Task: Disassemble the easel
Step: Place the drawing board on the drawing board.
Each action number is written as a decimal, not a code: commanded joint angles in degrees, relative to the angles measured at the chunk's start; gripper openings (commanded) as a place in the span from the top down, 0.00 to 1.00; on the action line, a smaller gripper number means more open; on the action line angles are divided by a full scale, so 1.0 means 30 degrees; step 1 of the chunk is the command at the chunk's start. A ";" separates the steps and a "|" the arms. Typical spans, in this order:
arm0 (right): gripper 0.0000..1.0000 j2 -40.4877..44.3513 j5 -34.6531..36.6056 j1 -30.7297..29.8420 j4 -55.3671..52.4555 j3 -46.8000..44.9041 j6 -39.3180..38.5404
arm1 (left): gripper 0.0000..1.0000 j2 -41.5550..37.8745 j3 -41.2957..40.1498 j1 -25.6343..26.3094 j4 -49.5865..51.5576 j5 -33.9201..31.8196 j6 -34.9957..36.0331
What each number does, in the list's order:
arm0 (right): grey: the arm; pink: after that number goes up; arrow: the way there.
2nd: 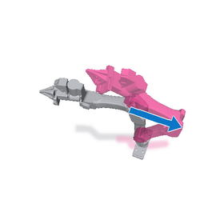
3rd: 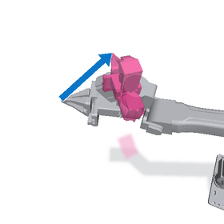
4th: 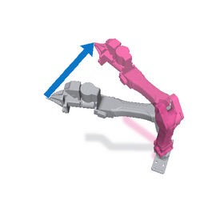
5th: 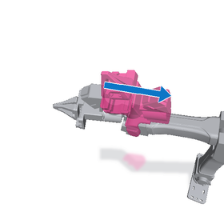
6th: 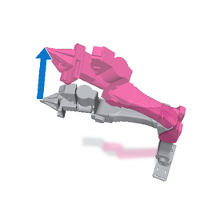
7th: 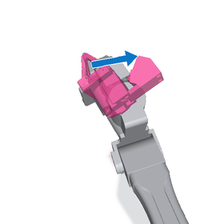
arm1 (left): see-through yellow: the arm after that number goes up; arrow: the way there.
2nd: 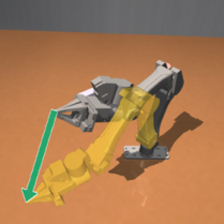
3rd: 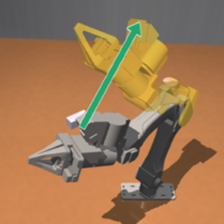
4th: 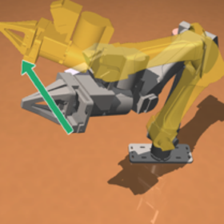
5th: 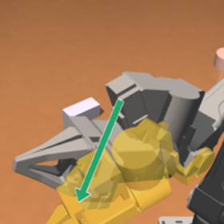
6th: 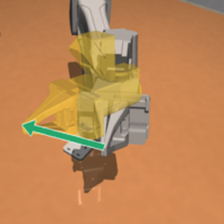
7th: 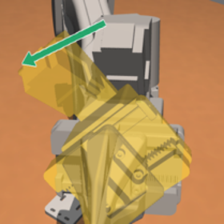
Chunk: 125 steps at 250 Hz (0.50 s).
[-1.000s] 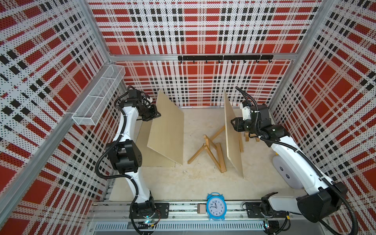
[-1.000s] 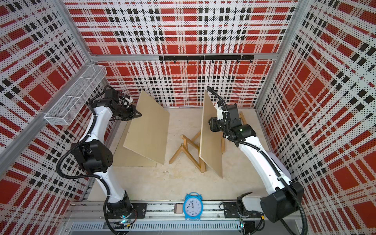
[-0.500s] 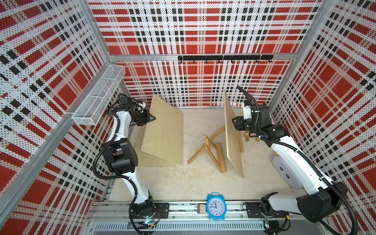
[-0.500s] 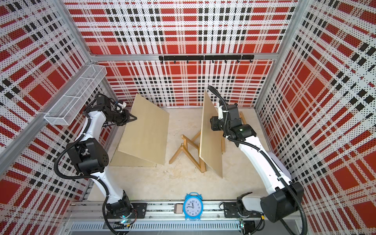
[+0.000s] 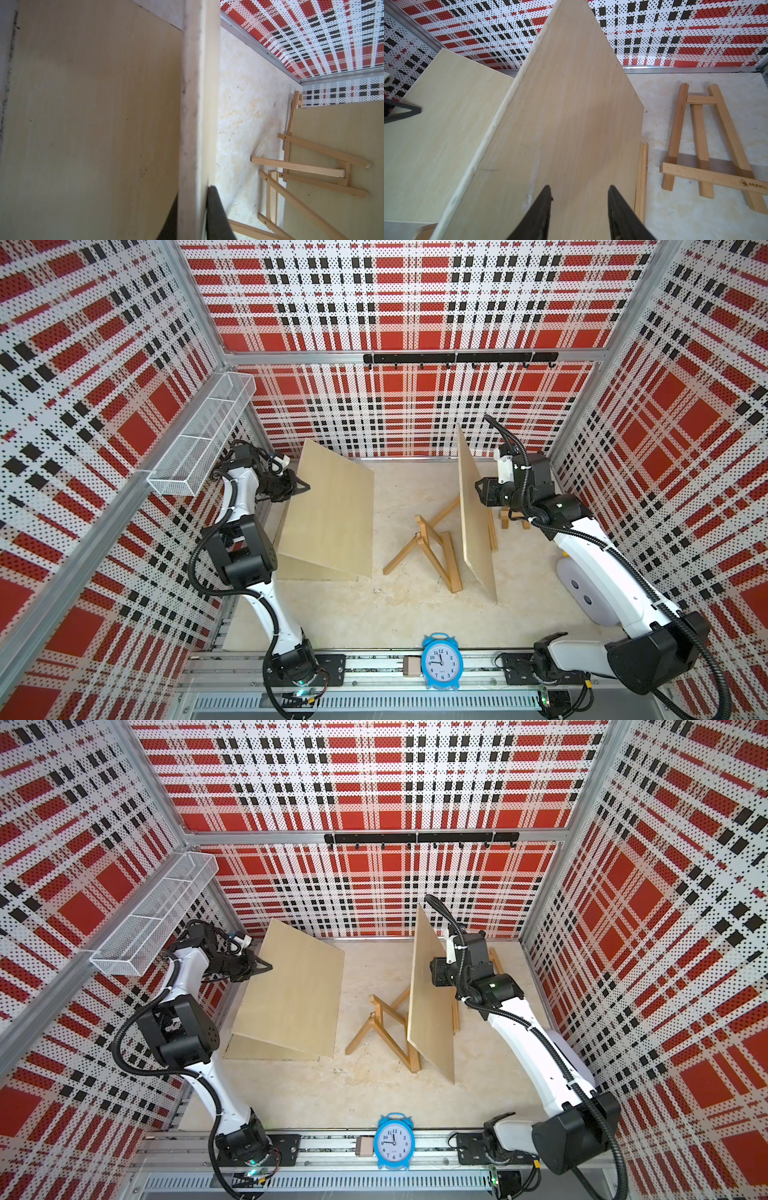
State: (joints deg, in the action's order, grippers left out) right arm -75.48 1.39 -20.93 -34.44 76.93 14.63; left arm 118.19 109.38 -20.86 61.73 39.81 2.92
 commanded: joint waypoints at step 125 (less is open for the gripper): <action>0.53 -0.0941 0.1061 -0.0055 -0.0063 0.1598 0.0235 | 1.00 0.6002 0.0653 0.0217 0.1065 -2.0595 0.1569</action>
State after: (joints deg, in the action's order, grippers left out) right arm -77.32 3.42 -20.93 -35.05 79.50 14.87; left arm 126.78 114.56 -20.53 60.55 38.98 3.46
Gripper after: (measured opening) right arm 0.473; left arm 0.229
